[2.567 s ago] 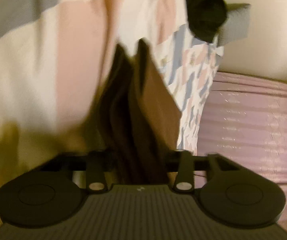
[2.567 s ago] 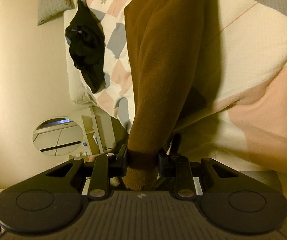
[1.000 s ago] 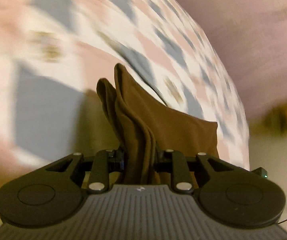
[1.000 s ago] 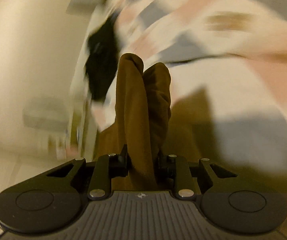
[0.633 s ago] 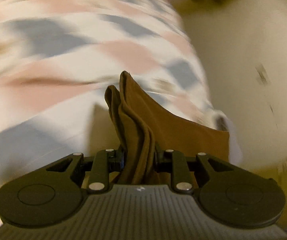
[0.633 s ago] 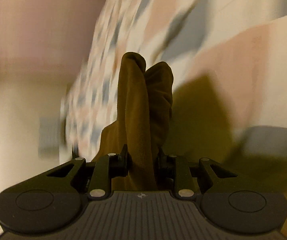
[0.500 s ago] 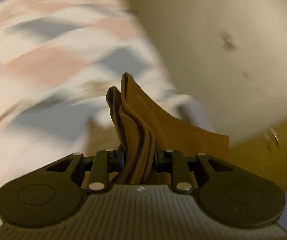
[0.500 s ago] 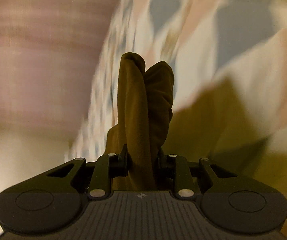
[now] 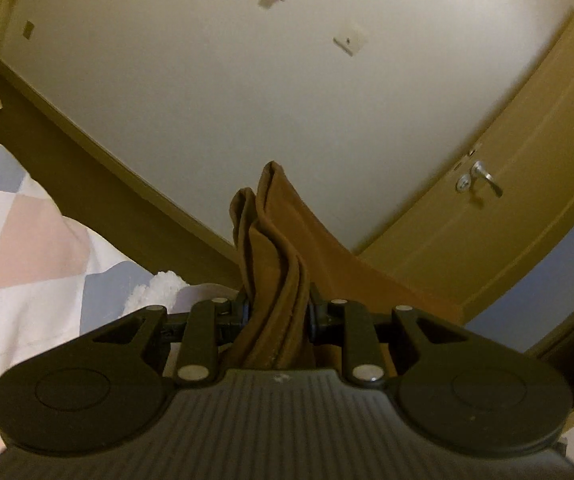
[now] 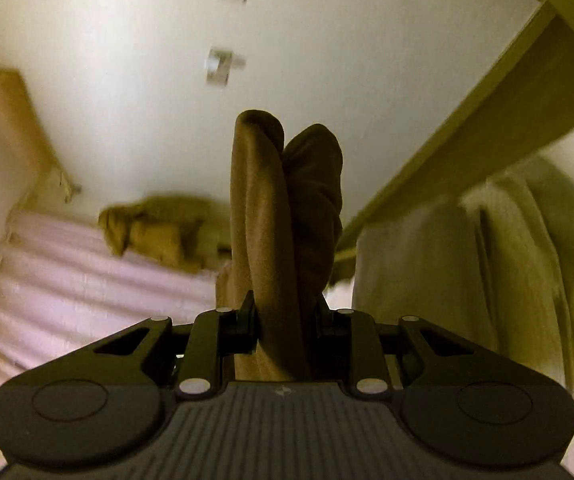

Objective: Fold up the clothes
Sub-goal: 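Lift the brown bundle with both grippers and carry it toward the white stack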

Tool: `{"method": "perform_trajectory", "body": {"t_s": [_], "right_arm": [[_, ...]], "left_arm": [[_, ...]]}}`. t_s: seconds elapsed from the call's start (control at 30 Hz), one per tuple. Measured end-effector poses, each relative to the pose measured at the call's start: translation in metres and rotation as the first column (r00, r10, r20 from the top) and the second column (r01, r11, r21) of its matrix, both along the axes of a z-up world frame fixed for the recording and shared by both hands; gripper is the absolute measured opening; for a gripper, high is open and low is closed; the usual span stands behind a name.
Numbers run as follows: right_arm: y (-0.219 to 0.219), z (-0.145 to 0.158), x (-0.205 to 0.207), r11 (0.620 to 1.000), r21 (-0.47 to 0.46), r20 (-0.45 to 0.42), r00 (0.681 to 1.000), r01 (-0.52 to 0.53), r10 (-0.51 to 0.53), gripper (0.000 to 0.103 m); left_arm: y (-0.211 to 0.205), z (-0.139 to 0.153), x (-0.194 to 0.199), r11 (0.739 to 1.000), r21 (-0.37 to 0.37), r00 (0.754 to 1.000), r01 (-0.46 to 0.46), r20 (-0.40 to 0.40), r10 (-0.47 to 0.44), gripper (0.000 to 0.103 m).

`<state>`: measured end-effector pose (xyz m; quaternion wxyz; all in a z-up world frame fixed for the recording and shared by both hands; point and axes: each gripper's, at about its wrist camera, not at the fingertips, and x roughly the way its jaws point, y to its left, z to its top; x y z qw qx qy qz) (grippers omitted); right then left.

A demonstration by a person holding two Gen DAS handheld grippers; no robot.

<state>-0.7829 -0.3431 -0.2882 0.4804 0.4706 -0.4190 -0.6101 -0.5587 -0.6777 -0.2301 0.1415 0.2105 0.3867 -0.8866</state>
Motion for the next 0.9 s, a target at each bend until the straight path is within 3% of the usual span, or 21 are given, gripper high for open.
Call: {"method": "perform_trajectory", "body": {"t_s": [0.17,0.47,0.6,0.67,0.73,0.83,0.9], "right_arm": [[-0.012,-0.034,-0.016,0.999,0.038,0.032,0.999,0.038,-0.039,0.025],[-0.028,-0.066,-0.009,0.993,0.11,0.055,0.997,0.054,-0.06,0.025],[-0.027,-0.072,-0.001,0.986,0.159,0.023,0.998,0.051,-0.055,0.025],[-0.025,-0.074,0.003,0.98,0.19,-0.006,0.999,0.051,-0.05,0.025],[-0.021,-0.073,0.005,0.971,0.231,-0.045,0.998,0.057,-0.048,0.028],[-0.016,-0.059,0.005,0.955,0.288,-0.112,0.993,0.066,-0.035,0.031],[-0.015,-0.039,0.008,0.934,0.347,-0.228,0.974,0.087,-0.006,0.038]], "left_arm": [[-0.031,-0.02,-0.044,0.998,0.015,0.998,0.058,0.02,-0.058,0.02],[-0.039,-0.053,-0.028,0.997,0.051,0.997,0.059,0.038,-0.061,0.021],[-0.046,-0.074,-0.022,0.999,0.054,0.993,0.006,0.117,-0.012,0.037],[-0.05,-0.073,-0.015,0.999,0.045,0.992,-0.022,0.126,0.016,0.038],[-0.051,-0.06,-0.004,0.998,-0.013,0.989,-0.066,0.133,0.067,0.038],[-0.042,-0.029,0.014,0.978,-0.16,0.976,-0.133,0.151,0.157,0.031],[-0.026,-0.012,0.017,0.964,-0.237,0.979,-0.121,0.131,0.155,0.025]]}}
